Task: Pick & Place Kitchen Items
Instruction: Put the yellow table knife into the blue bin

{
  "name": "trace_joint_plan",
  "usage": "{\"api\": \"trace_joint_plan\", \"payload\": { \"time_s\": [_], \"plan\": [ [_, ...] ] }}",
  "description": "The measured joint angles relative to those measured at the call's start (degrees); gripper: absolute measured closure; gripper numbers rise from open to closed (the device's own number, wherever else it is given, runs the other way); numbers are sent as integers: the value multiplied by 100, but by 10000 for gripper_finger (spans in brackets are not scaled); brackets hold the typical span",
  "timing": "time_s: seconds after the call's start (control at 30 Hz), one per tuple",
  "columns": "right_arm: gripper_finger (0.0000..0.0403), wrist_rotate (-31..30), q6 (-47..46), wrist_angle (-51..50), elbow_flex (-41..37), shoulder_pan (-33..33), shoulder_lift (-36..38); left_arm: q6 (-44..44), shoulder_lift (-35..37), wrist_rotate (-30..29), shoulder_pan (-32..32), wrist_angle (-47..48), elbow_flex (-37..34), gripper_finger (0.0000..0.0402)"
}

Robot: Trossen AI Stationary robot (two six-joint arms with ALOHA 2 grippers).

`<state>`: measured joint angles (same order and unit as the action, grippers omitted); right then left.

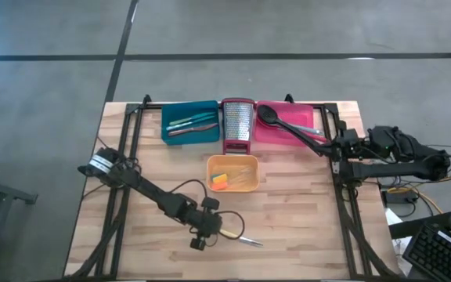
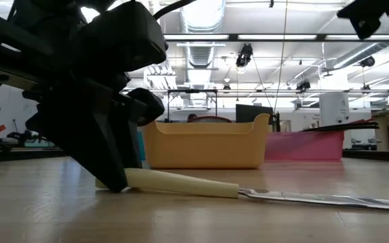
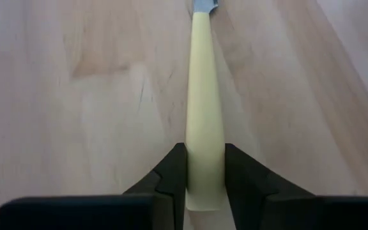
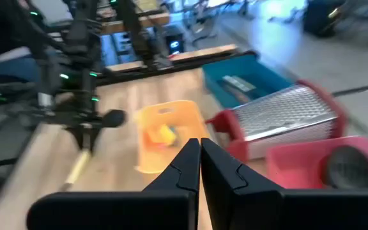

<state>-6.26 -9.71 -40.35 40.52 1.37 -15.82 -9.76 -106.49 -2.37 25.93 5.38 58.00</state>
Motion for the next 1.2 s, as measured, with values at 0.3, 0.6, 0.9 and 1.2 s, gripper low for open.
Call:
{"api": "trace_joint_plan", "payload": {
  "time_s": [0.3, 0.6, 0.9, 1.2],
  "plan": [
    [394, -764, 390, 294, -551, 0, 1014, -360, 942, -658, 51, 1692, -37, 320],
    [394, -787, 389, 298, -550, 0, 1222, -638, 2635, -2640, 83, 3618, -28, 320],
    [394, -774, 374, 286, -550, 0, 1113, -253, 4121, -3733, -683, 4234, -27, 320],
    [394, -780, 374, 289, -550, 0, 1111, 782, 4875, -3686, -2659, 4292, -26, 320]
  ]
}}
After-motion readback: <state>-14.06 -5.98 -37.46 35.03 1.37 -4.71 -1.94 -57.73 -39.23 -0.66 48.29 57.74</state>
